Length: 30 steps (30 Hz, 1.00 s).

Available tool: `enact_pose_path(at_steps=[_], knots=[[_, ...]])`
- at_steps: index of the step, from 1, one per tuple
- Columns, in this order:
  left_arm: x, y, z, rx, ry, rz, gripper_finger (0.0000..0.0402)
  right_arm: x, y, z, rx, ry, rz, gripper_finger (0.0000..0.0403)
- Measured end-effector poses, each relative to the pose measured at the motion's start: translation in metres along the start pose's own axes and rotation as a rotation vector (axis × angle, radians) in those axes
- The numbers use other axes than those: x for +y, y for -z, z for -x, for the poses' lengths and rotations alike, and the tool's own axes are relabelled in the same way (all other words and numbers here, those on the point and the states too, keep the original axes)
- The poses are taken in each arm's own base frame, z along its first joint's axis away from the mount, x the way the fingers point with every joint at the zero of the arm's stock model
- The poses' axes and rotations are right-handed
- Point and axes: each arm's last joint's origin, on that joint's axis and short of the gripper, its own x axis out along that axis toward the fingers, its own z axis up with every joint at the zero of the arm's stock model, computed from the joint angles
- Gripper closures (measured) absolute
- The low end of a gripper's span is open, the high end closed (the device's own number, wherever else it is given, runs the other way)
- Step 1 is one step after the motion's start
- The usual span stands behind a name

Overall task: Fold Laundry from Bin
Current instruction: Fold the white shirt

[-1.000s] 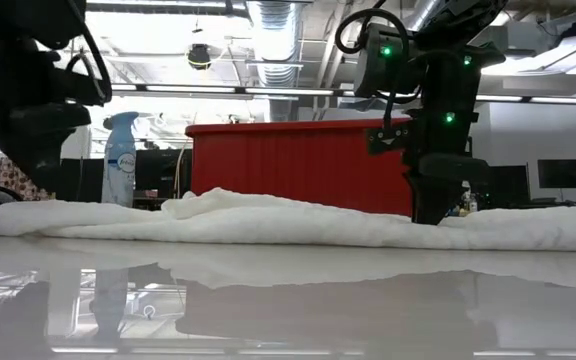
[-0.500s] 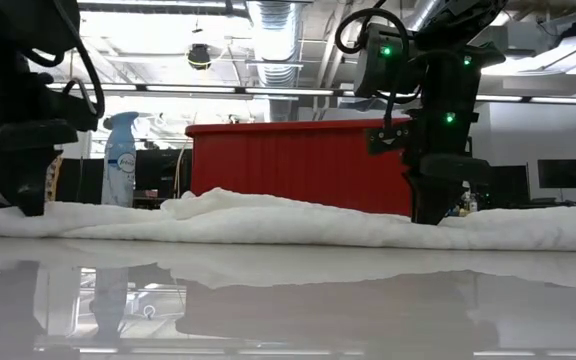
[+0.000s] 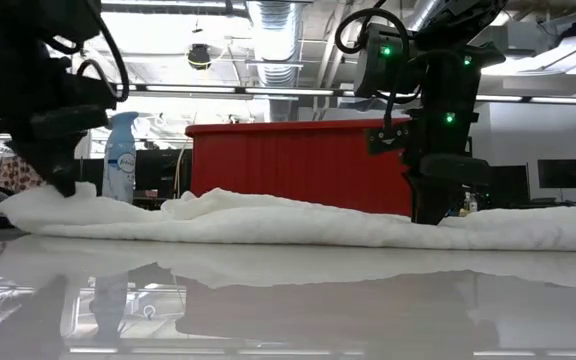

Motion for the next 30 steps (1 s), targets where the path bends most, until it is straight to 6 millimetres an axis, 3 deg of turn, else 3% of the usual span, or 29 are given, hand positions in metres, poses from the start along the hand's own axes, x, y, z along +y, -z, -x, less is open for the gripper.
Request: enact_pose_path(at_steps=[15,23,30], knots=[[0.018,-0.028,-0.016,0.001,-0.187,0.055,0.0401,0.0,0.0,0.0,0.0,0.0,-0.023,0.027],[0.009,-0.028,-0.029,0.064,-0.184,-0.036,0.04,0.001,0.0,0.0,0.003,0.0,-0.021,0.027],[0.007,-0.022,-0.044,0.089,-0.29,-0.065,0.0383,0.001,0.001,0.0,0.007,0.001,-0.02,0.027]])
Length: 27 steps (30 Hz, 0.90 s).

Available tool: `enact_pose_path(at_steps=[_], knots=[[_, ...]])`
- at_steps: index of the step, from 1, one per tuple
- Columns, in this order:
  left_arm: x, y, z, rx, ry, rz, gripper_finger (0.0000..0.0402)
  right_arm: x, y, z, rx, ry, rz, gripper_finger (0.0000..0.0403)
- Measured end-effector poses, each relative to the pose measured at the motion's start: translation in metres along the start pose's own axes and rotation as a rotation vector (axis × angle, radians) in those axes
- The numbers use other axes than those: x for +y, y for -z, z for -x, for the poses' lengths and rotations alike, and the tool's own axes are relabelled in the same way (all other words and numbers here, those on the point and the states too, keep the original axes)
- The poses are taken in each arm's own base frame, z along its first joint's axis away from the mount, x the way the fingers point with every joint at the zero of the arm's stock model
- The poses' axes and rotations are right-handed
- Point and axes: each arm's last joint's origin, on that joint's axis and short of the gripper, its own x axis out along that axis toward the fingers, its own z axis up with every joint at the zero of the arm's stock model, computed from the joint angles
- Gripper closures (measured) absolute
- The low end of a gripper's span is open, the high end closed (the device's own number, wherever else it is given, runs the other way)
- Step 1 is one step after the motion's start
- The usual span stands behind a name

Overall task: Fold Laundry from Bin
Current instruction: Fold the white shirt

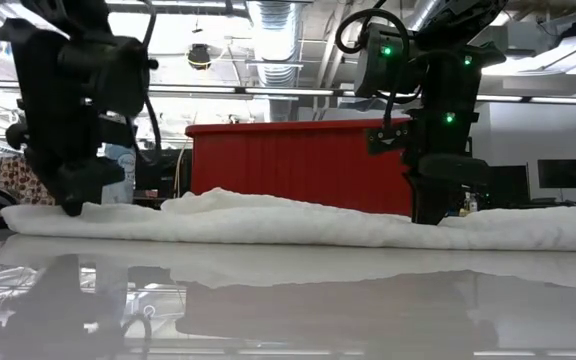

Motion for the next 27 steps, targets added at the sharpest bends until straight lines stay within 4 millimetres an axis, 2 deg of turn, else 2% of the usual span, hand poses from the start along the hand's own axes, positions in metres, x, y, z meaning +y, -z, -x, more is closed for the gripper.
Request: enact_pose_path(at_steps=[6,12,17,22,27], knots=[[0.0,0.001,-0.003,-0.015,-0.047,0.044,0.0353,0.0,0.0,0.0,0.003,0.001,0.002,0.027],[0.006,-0.004,0.009,0.015,-0.126,0.043,0.0331,0.0,0.0,0.0,0.003,0.001,0.002,0.027],[0.011,-0.008,0.017,-0.031,-0.191,0.026,0.0328,0.0,0.0,0.0,0.002,0.001,0.002,0.027],[0.006,-0.01,0.017,0.003,-0.135,-0.02,0.0328,0.0,0.0,0.0,0.002,0.0,0.002,0.027],[0.007,-0.017,0.026,-0.104,-0.152,0.026,0.0328,0.0,0.0,0.0,0.001,0.0,0.001,0.027]])
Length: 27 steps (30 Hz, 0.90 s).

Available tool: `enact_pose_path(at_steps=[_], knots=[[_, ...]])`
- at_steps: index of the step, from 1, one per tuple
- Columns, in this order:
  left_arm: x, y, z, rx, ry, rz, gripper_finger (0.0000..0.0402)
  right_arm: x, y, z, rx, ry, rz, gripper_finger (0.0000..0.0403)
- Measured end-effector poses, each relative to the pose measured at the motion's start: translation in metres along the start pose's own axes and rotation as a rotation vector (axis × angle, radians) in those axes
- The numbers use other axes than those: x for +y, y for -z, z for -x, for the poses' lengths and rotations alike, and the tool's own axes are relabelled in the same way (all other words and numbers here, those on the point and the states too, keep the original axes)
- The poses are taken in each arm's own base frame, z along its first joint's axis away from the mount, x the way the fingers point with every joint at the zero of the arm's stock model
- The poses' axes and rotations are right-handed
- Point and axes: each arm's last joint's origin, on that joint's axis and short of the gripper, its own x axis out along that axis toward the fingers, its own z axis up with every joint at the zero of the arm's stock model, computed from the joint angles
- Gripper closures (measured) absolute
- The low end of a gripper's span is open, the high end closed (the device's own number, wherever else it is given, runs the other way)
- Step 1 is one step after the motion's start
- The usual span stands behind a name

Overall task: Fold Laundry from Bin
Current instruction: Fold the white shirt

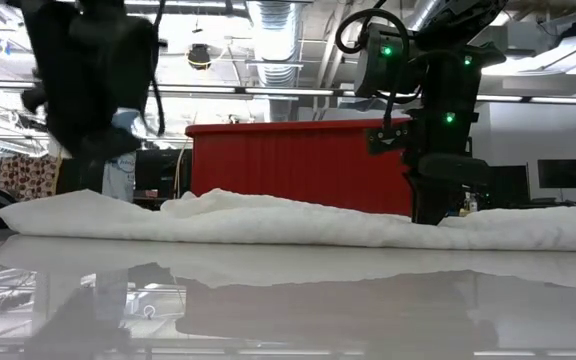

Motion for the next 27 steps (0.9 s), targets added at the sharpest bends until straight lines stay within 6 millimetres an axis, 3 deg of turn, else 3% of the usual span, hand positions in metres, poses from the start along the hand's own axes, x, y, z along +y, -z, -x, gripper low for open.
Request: enact_pose_path(at_steps=[5,8,14,17,22,27], knots=[[0.008,-0.021,0.033,-0.165,0.018,0.006,0.0328,0.0,0.0,0.0,-0.001,-0.003,-0.001,0.027],[0.009,-0.029,0.054,-0.255,0.119,0.075,0.0328,0.0,0.0,0.0,-0.002,-0.013,-0.003,0.027],[-0.01,-0.009,0.082,-0.393,0.459,0.063,0.0339,0.001,-0.001,0.0,-0.002,-0.022,-0.004,0.027],[-0.016,0.015,0.072,-0.383,0.535,0.039,0.0354,0.001,-0.001,0.0,-0.003,-0.022,-0.001,0.027],[-0.015,0.051,0.034,-0.275,0.576,0.117,0.0389,0.001,-0.003,0.002,-0.008,-0.026,0.014,0.027],[-0.006,0.069,0.004,-0.219,0.524,0.239,0.0398,0.003,-0.013,0.013,-0.015,-0.04,0.033,0.027]])
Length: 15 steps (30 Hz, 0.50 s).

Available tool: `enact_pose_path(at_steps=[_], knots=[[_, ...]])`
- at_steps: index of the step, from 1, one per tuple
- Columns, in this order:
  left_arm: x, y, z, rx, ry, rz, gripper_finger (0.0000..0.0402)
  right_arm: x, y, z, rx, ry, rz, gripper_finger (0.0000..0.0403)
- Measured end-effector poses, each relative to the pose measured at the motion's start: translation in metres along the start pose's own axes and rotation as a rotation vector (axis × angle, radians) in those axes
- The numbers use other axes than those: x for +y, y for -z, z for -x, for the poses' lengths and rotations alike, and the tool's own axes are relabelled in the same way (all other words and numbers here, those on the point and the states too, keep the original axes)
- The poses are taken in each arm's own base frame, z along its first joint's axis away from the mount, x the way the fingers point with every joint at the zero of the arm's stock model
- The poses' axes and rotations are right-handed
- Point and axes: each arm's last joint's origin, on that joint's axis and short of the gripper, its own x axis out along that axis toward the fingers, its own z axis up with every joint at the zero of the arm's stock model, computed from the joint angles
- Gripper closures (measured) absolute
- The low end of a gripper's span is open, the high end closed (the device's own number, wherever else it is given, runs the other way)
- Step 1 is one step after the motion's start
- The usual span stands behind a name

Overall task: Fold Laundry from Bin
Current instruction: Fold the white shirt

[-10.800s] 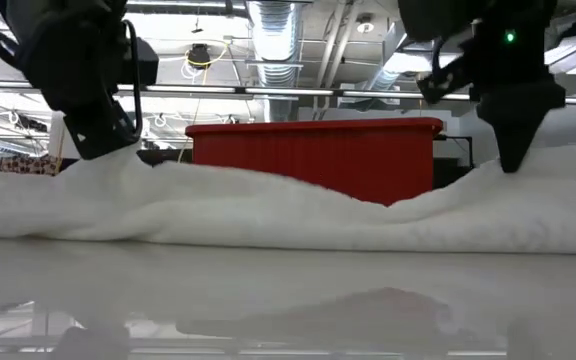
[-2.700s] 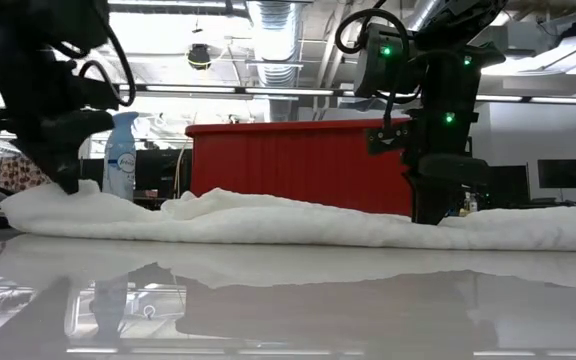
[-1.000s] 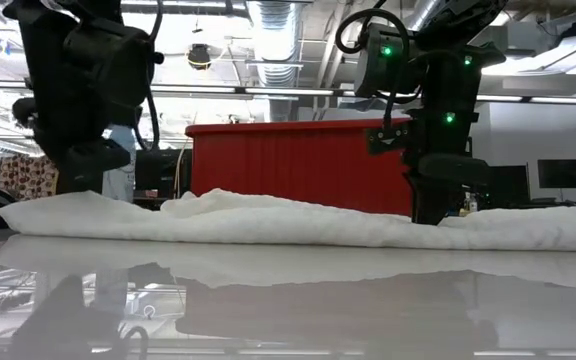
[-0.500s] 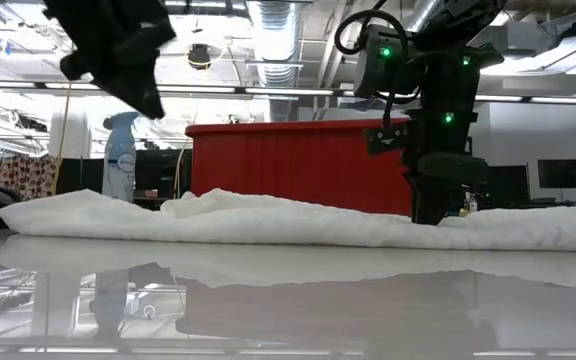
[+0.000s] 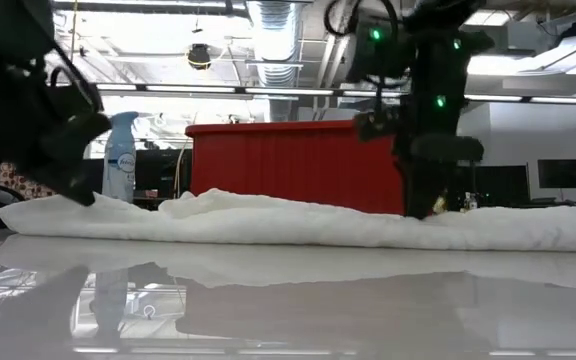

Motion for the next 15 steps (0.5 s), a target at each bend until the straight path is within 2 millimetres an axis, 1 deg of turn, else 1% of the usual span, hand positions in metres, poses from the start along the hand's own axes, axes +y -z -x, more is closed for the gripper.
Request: enact_pose_path(at_steps=[4,7,10,13,15], knots=[[0.013,0.007,-0.009,-0.014,-0.036,0.037,0.04,0.002,-0.014,0.017,-0.023,-0.005,0.009,0.027],[0.017,0.012,-0.013,-0.014,-0.029,0.042,0.0401,0.003,-0.03,0.032,-0.102,-0.011,0.002,0.027],[0.019,0.014,-0.015,-0.018,-0.024,0.026,0.0401,0.0,-0.055,0.048,-0.285,0.0,-0.013,0.027],[0.019,0.013,-0.016,-0.043,-0.026,0.018,0.0401,-0.009,-0.081,0.061,-0.535,0.018,-0.058,0.027],[0.019,0.013,-0.016,-0.056,-0.025,0.017,0.0401,-0.016,-0.096,0.065,-0.688,0.019,-0.091,0.0269]])
